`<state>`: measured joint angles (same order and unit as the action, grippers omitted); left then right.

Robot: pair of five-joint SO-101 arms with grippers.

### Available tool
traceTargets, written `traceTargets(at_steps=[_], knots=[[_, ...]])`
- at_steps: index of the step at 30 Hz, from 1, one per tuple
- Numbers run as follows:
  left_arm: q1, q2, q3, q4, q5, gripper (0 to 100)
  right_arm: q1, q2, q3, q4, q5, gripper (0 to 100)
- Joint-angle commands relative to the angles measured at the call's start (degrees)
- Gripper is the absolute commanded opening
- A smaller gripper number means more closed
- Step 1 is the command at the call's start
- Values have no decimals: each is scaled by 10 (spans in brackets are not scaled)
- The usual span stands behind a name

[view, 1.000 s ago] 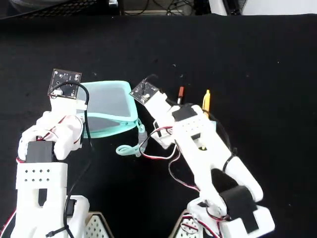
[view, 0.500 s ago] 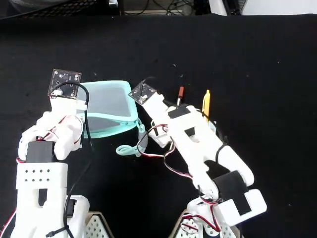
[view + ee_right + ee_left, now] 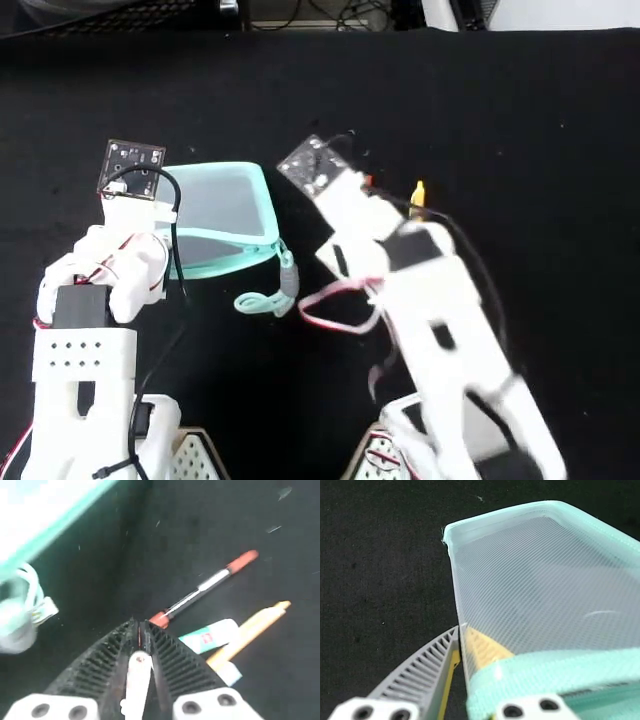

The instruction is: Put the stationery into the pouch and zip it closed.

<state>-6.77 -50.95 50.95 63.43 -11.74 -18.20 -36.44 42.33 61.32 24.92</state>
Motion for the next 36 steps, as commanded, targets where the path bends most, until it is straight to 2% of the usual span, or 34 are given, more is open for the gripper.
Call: traceTargets(at_steps=[1,7,13,16,18,20,25,31,36], knots=[[13,5,7,-1,4,30,4,-153,-29,36,-16,12],[14,5,7,-2,4,30,-1,-269,-95,76,-56,12],[14,5,7,1,4,30,-1,-211,-75,132,-24,18],[13,5,7,1,4,30,-2,-160,-9,135,-22,96],[13,5,7,-1,4,30,-5,-124,40,99,3,162],[12,5,7,1,4,30,-5,-86,85,44,31,184],[11,5,7,3,4,30,-14,-6,141,-65,40,155],[13,6,7,1,4,30,-67,81,139,-121,40,153],[12,6,7,2,4,30,-74,165,123,-160,40,152]])
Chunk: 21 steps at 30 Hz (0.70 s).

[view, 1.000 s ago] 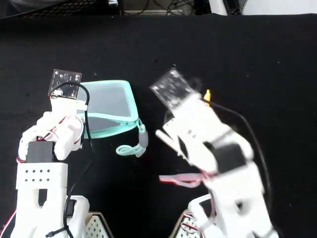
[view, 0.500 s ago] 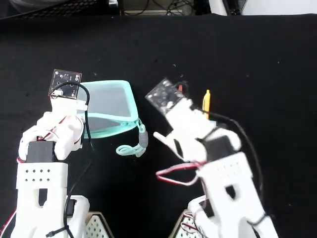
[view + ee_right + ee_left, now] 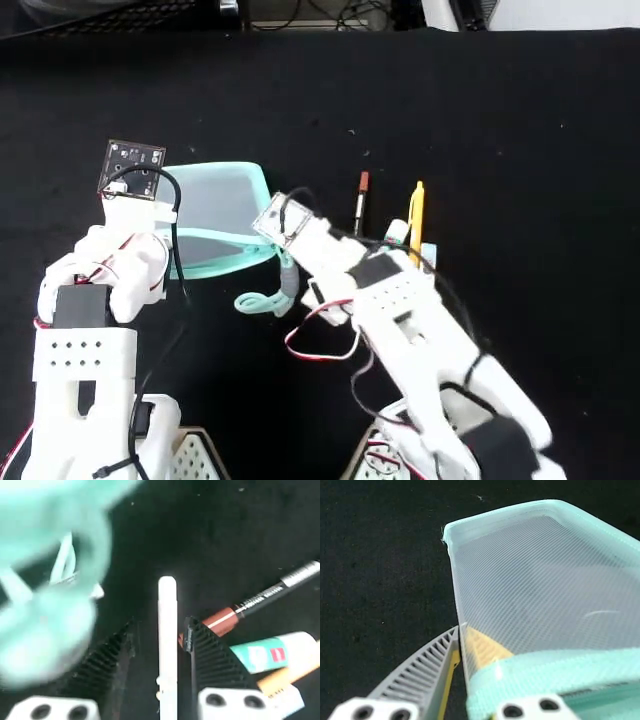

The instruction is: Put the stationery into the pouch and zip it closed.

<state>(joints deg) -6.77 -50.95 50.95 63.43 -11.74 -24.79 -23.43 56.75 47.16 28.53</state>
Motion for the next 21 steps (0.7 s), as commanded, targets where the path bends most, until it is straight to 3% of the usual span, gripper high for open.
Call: traceTargets(at_steps=[1,12,17,21], knots=[[13,7,7,2,4,30,-8,52,-29,-20,4,152],[11,8,7,2,4,30,-7,199,-129,-21,4,149],[11,8,7,2,4,30,-7,214,-131,-22,4,10],[11,8,7,2,4,30,-6,199,-129,-20,3,12]])
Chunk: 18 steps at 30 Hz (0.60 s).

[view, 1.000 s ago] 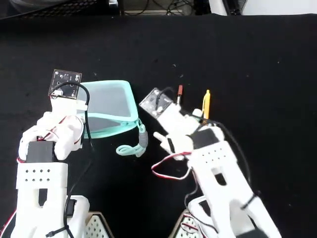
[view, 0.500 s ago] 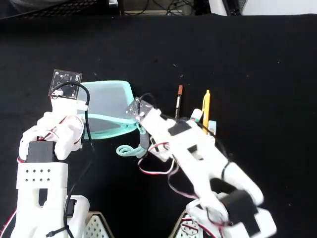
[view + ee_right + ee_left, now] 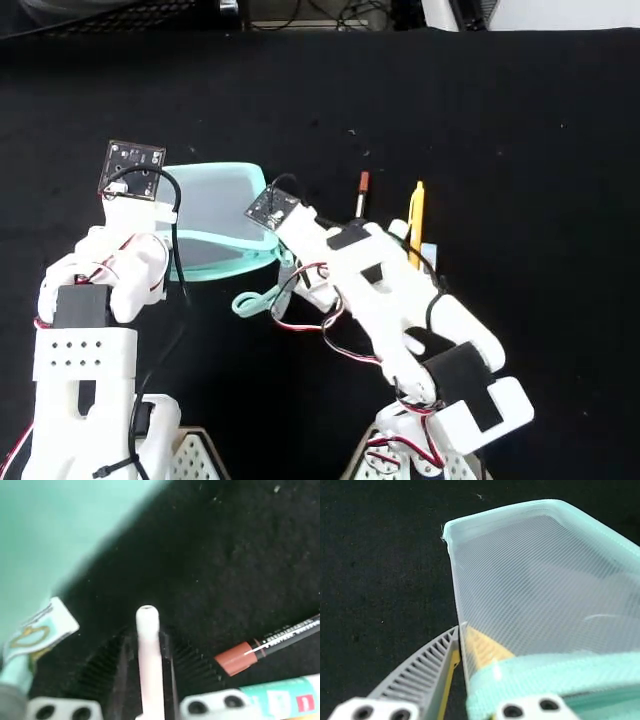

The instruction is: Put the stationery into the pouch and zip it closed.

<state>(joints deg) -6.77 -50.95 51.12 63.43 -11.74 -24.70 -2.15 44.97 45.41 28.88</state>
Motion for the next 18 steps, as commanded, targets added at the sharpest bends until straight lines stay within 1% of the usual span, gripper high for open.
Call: traceTargets(at_steps=[1,4,10,14,18], knots=[[11,8,5,2,4,30,-4,-24,-9,0,-2,12],[11,8,5,3,4,30,17,-80,3,1,-31,12],[13,7,5,2,4,30,45,-263,78,1,-43,12],[13,7,5,2,4,30,52,-400,124,3,-85,12],[13,8,5,2,4,30,62,-528,132,40,-136,12]])
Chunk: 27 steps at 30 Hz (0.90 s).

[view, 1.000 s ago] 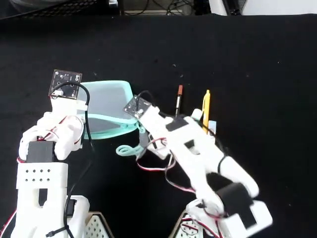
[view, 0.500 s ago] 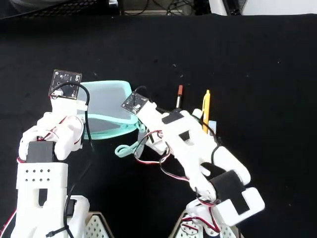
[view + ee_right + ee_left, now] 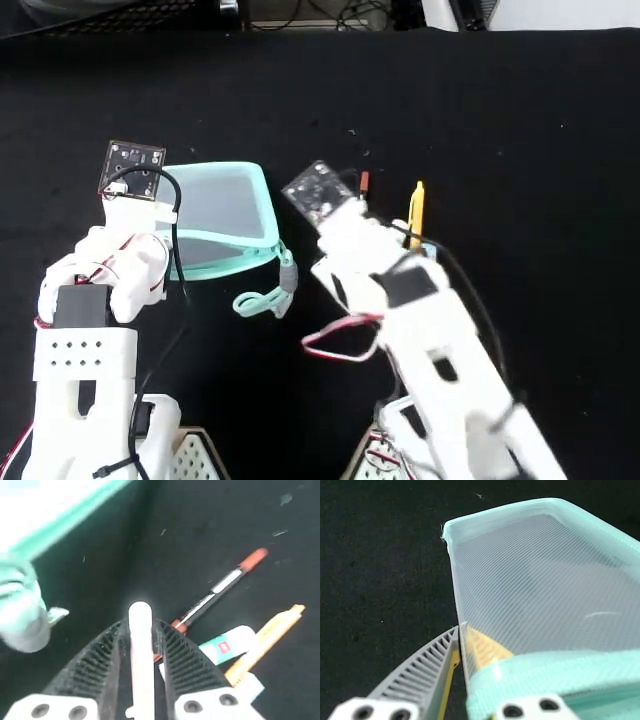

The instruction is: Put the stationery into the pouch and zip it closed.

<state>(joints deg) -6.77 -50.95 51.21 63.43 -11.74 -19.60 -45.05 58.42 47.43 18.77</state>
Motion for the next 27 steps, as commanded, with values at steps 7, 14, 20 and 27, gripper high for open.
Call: traceTargets(at_steps=[7,14,20,27], knots=[[14,9,4,0,4,30,-8,-319,-76,57,-84,12],[14,10,4,0,4,30,-127,-422,-130,-47,-89,12],[14,5,0,-1,5,30,-273,-407,-106,-152,-88,12],[14,5,2,-2,5,30,-311,-365,-60,-224,-89,12]])
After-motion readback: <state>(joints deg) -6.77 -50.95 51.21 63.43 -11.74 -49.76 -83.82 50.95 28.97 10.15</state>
